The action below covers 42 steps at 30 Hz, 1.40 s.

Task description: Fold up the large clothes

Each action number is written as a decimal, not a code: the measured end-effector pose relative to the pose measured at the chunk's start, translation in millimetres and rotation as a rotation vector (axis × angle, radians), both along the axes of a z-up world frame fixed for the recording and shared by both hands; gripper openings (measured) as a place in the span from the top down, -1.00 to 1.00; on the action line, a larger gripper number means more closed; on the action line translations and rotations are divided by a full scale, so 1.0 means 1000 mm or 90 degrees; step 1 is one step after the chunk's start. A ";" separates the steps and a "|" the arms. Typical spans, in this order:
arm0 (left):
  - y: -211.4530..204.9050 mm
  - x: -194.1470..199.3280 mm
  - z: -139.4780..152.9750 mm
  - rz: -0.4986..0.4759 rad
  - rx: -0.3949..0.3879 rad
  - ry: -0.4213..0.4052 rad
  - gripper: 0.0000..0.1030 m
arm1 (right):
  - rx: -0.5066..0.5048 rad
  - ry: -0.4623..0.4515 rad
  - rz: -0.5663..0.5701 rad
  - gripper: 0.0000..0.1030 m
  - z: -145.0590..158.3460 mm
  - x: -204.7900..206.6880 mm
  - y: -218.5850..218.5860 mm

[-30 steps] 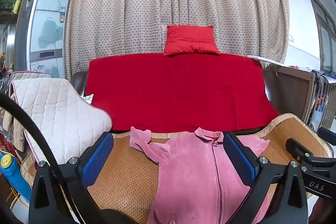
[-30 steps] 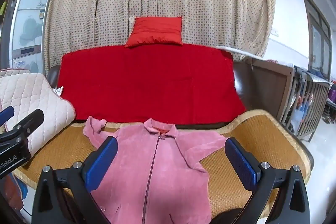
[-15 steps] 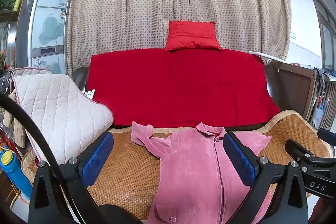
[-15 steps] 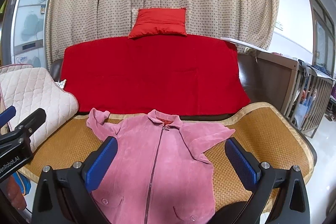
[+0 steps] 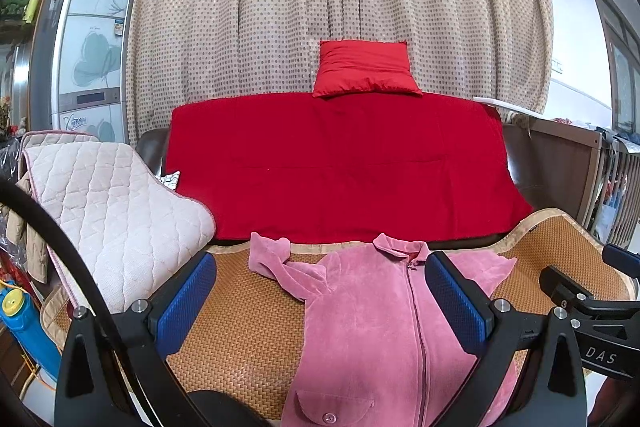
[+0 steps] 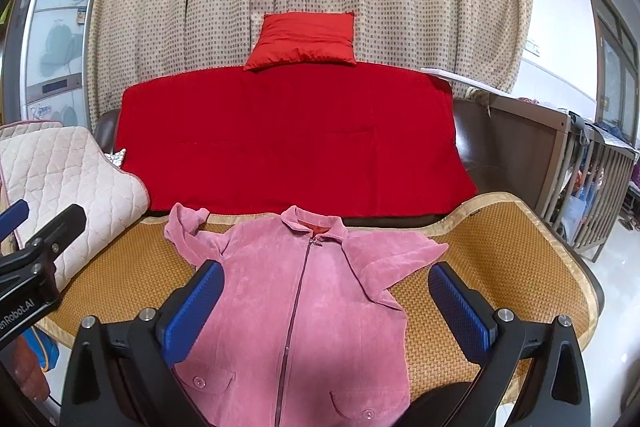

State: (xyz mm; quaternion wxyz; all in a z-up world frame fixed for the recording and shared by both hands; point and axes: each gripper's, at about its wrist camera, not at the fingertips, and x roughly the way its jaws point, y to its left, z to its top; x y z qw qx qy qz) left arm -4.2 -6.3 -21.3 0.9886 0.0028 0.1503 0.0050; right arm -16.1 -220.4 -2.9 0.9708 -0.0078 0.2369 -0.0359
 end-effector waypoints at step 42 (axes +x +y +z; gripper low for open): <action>-0.002 0.017 -0.005 -0.007 -0.010 0.013 -1.00 | -0.003 0.027 -0.003 -1.00 -0.014 0.015 -0.003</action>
